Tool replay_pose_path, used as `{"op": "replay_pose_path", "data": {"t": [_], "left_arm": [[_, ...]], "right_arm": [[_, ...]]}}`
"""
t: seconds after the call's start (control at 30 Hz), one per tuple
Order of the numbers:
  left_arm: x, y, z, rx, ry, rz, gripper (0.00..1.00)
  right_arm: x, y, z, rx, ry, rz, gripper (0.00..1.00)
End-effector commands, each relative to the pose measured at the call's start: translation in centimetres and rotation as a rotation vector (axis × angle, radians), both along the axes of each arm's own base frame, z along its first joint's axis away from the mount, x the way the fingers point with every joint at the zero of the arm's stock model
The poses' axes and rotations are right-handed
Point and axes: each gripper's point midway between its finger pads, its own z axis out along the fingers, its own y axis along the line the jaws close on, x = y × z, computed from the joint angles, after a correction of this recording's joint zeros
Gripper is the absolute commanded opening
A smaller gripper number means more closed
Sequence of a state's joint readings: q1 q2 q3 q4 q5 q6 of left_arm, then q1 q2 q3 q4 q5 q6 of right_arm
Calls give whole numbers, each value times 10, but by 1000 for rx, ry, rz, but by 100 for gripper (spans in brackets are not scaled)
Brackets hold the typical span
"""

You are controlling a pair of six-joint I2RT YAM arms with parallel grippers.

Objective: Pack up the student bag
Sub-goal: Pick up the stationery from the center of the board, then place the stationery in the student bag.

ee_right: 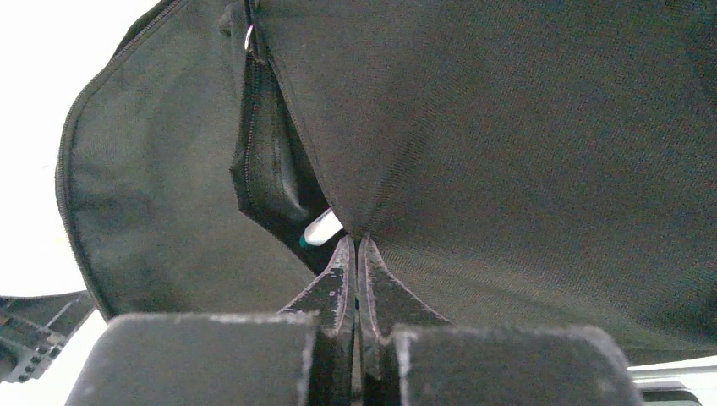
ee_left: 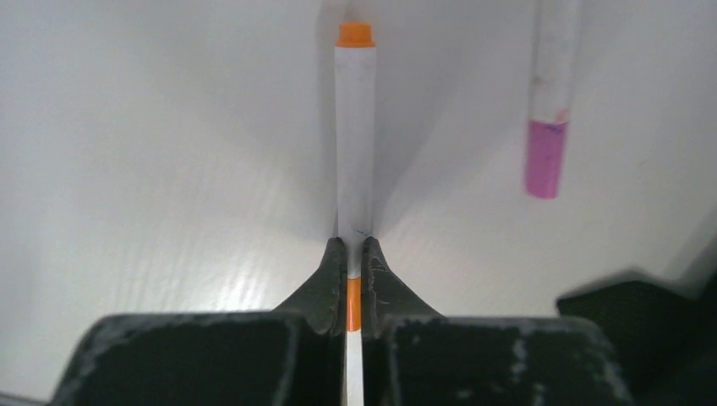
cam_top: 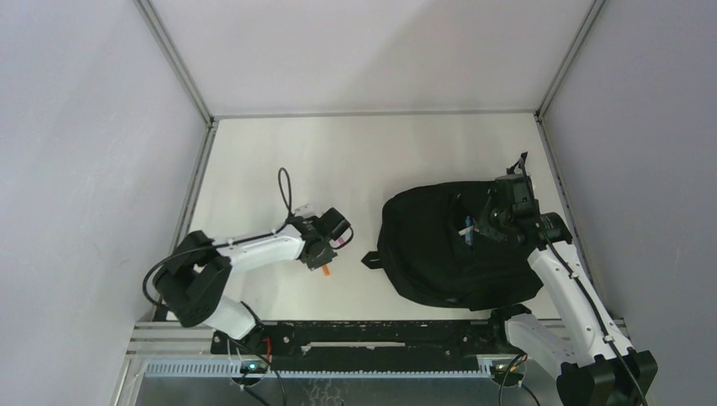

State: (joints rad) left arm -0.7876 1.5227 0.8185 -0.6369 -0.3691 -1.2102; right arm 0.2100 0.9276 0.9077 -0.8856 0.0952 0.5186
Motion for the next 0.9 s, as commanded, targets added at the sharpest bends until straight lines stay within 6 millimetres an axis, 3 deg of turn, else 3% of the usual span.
{"op": "replay_pose_path", "data": {"t": [0.0, 0.07, 0.17, 0.23, 0.4, 0.6, 0.7, 0.87], "left_arm": [[-4, 21, 31, 8, -90, 10, 0], [0, 20, 53, -18, -135, -10, 0], [13, -11, 98, -137, -234, -145, 0], [19, -48, 132, -250, -304, -288, 0], [-2, -157, 203, -605, -310, -648, 0], [-26, -251, 238, -952, -179, -807, 0], [-25, -278, 248, -1051, -147, -826, 0], [-21, -307, 240, -1110, -30, -820, 0]], "right_arm": [[11, 6, 11, 17, -64, 18, 0], [12, 5, 12, 19, -72, 15, 0], [12, 5, 14, 20, -82, 15, 0], [12, 5, 15, 22, -86, 15, 0], [9, 4, 16, 20, -85, 7, 0], [5, 2, 19, 20, -93, 2, 0], [3, 2, 20, 25, -96, 1, 0], [4, 5, 23, 39, -108, 7, 0]]}}
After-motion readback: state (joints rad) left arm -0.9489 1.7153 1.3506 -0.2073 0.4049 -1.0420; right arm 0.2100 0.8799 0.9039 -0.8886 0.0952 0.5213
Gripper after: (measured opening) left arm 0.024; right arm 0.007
